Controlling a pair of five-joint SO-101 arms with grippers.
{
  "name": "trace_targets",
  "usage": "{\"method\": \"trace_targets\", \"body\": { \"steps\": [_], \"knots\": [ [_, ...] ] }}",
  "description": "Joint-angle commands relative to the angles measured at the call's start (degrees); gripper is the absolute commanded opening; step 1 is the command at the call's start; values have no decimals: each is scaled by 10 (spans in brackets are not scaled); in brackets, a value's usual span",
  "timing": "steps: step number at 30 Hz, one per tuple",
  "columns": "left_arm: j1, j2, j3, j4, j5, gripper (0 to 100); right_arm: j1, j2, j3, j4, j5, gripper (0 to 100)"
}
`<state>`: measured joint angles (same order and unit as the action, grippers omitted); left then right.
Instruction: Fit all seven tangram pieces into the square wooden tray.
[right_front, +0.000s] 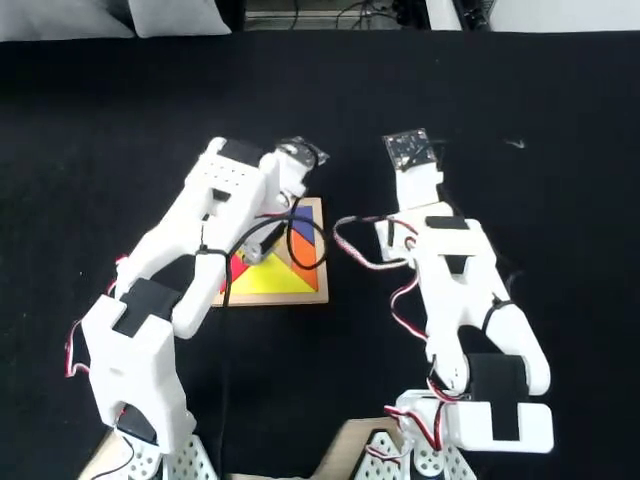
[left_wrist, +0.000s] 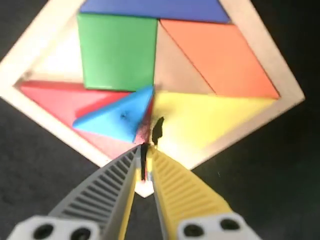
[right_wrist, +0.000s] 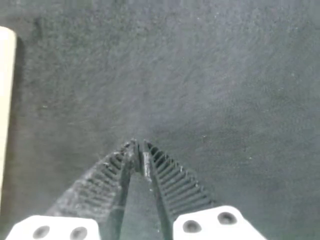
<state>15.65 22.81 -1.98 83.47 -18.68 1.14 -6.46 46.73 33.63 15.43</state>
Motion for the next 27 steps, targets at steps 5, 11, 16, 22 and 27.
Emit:
{"method": "trace_targets", "body": {
  "steps": [5,11,16,22,27],
  "knots": [
    [-25,-33,12,-49,-10,36,-10,-2,-15,-7,-1,11],
    [-60,-25,8,-108,-11,37,-11,-2,-15,-7,-1,11],
    [-51,2,-4,-107,-11,36,-11,-2,-15,-7,-1,11],
    [-44,9,-53,-84,-6,36,-11,-2,-15,-7,-1,11],
    [-42,11,-67,-85,-5,36,-11,-2,-15,-7,-1,11]
  ]
}}
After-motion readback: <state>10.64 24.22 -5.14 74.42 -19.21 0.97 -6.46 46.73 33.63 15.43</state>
